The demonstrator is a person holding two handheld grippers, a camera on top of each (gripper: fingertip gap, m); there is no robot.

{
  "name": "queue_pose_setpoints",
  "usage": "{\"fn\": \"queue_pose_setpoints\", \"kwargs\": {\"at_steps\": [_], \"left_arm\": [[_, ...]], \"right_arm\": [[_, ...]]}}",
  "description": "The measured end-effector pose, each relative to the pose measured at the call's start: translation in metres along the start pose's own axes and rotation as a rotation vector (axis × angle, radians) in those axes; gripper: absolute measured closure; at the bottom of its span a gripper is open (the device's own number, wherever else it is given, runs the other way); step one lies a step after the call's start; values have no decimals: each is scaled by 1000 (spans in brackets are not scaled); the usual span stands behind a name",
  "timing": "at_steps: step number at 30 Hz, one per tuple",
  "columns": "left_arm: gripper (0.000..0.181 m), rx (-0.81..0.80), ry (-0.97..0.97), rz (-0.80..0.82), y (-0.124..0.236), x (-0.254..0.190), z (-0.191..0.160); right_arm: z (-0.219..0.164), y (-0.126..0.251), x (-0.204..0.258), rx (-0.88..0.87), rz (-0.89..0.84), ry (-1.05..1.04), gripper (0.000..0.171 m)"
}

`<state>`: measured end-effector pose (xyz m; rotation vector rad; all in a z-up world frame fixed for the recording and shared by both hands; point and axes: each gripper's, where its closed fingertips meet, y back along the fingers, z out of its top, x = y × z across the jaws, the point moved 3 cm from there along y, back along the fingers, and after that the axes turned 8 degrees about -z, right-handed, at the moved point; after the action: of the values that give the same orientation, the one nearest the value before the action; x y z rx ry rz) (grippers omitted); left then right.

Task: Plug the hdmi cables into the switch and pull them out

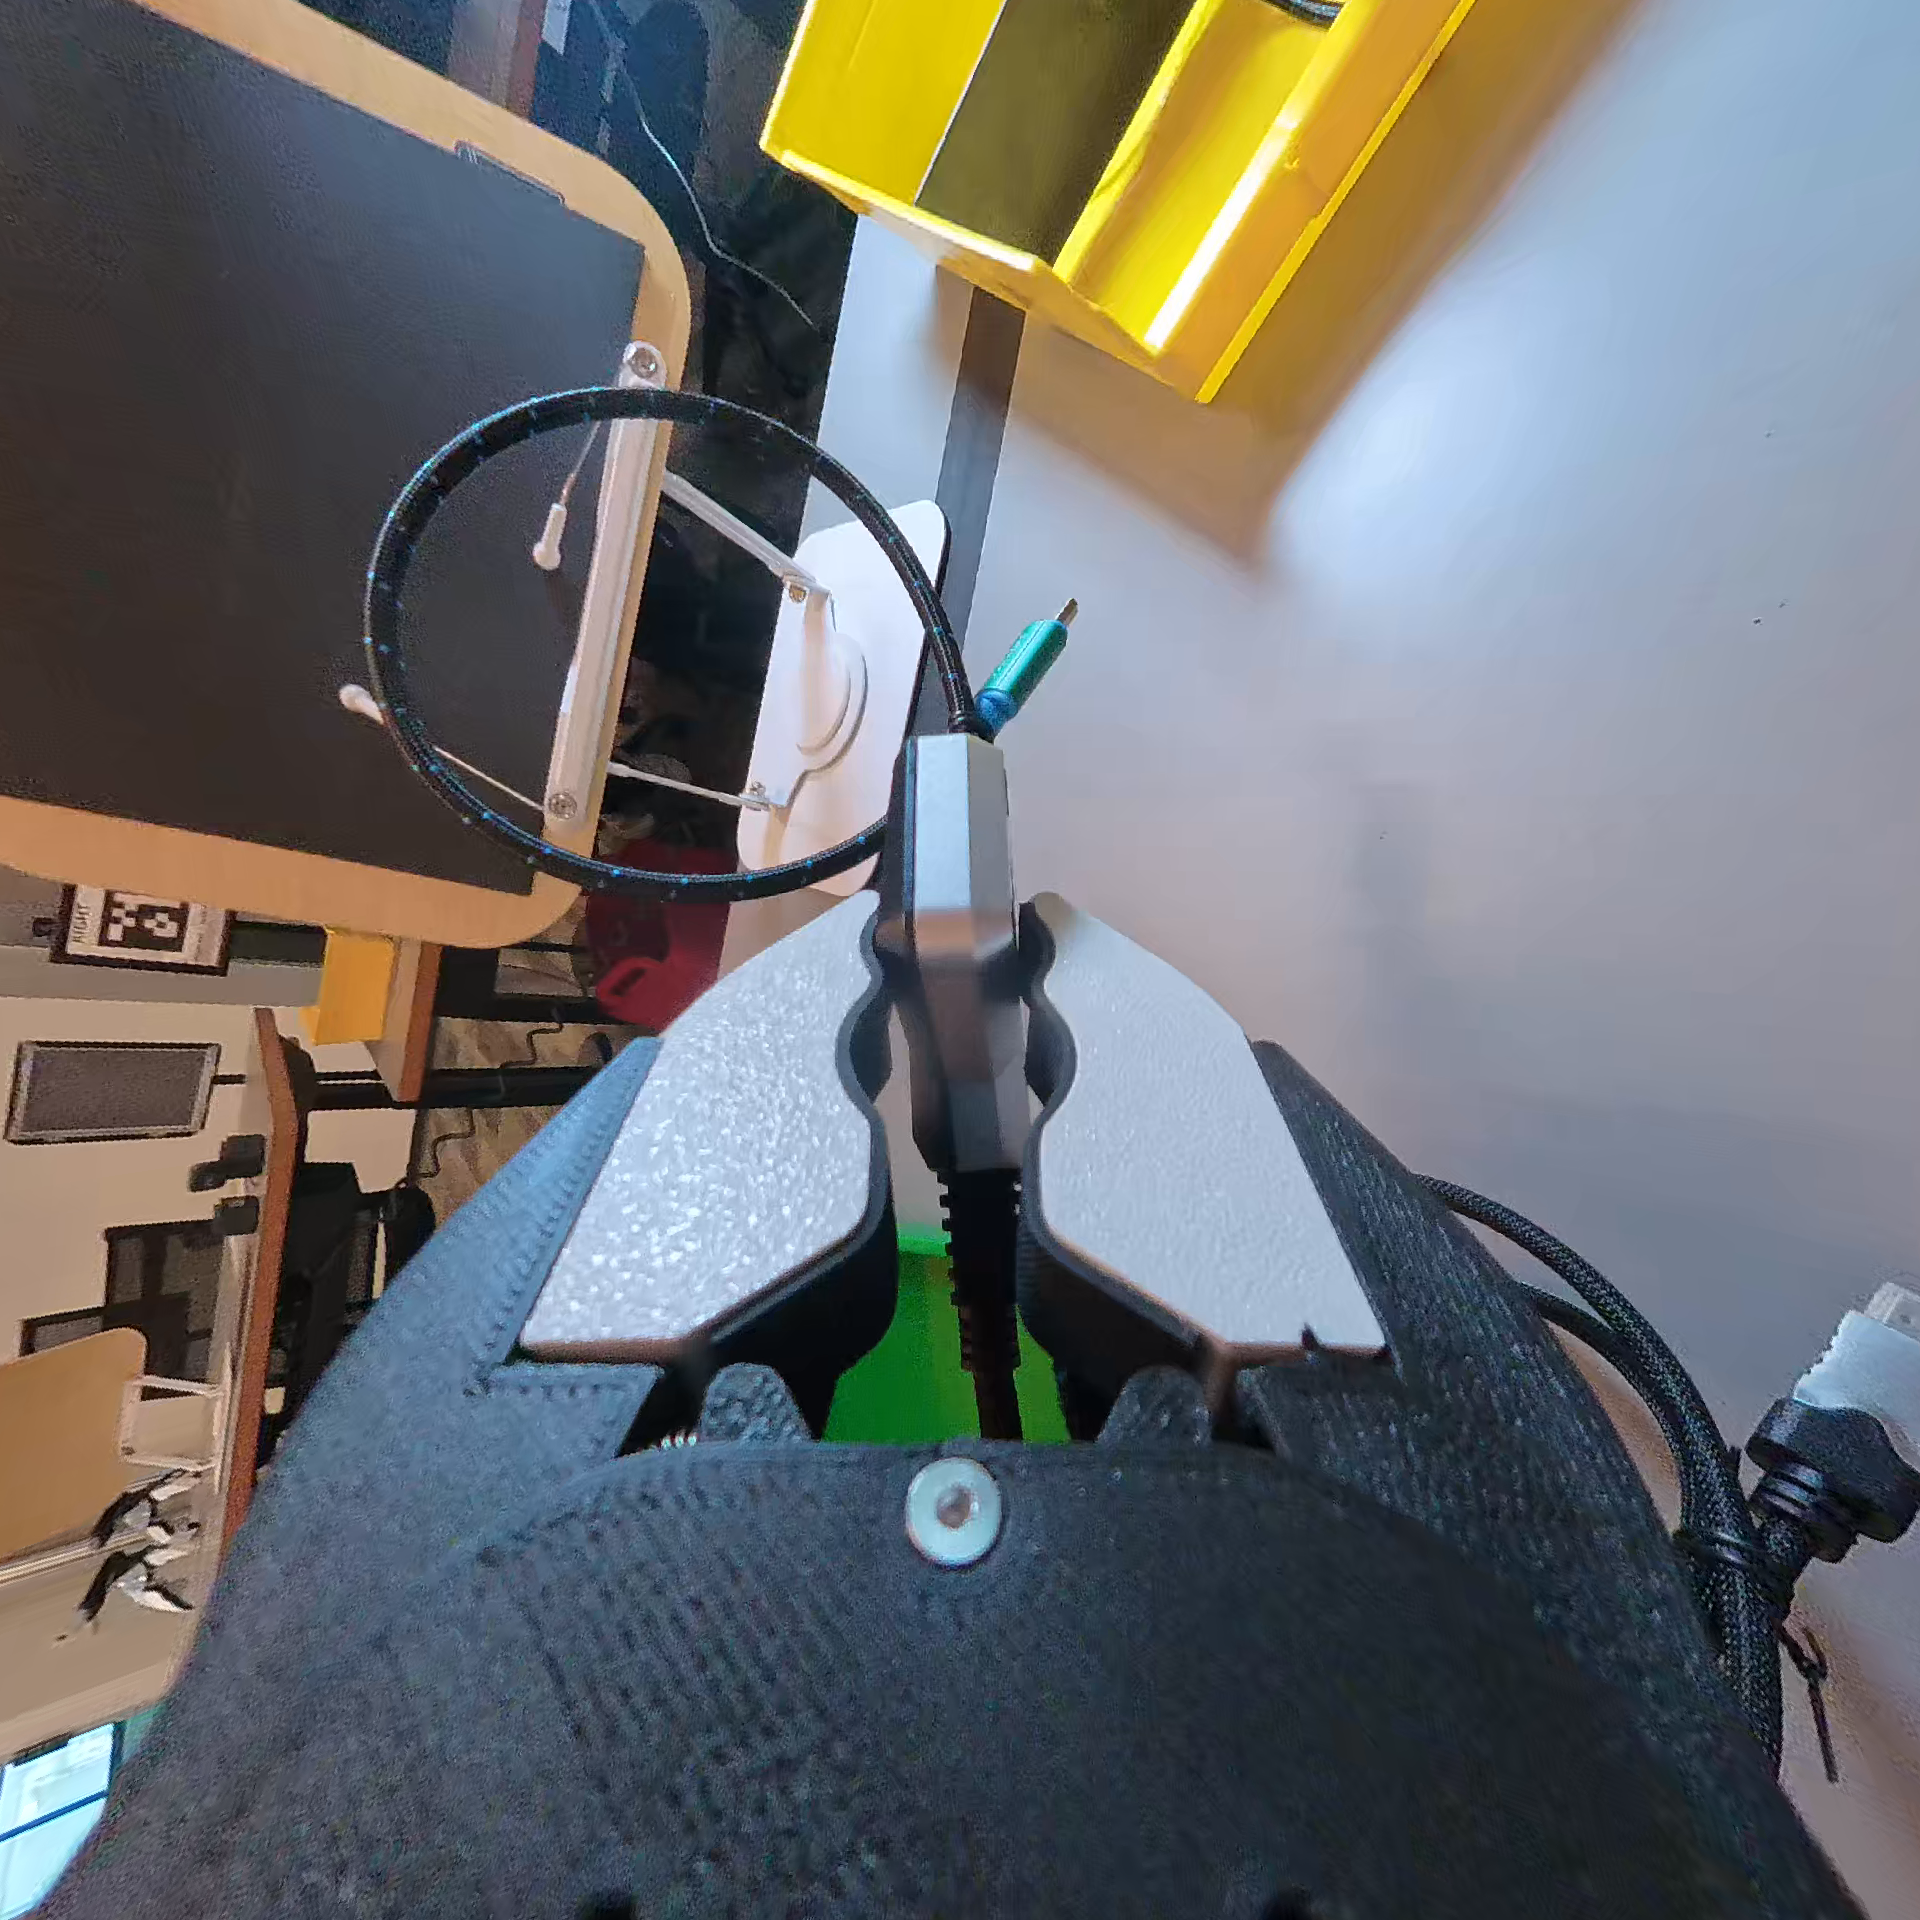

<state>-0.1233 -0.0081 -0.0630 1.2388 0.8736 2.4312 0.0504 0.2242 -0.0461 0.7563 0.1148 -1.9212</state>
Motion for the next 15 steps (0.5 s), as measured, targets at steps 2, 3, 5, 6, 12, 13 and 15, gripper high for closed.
{"fn": "queue_pose_setpoints", "kwargs": {"at_steps": [2,3,5,6,12,13,15], "left_arm": [[160,-5,-16,-5,-1,-3,5],[159,-8,-22,-11,-2,-4,6],[159,-8,-23,-20,-5,-5,6],[159,-4,-22,-24,-5,-5,4],[159,11,-23,-20,-7,-4,0],[159,3,-28,-18,-6,-4,2],[159,-33,-40,-25,-3,-7,9]], "right_arm": [[-17,-19,7,44,76,-170,158],[-26,-28,12,83,130,-247,148],[-33,-37,10,85,127,-346,141],[-32,-37,6,65,122,-378,140],[-13,-15,-11,-24,132,-434,138],[-7,-10,-11,-45,137,-428,138],[11,1,-9,-115,158,-397,138]]}}
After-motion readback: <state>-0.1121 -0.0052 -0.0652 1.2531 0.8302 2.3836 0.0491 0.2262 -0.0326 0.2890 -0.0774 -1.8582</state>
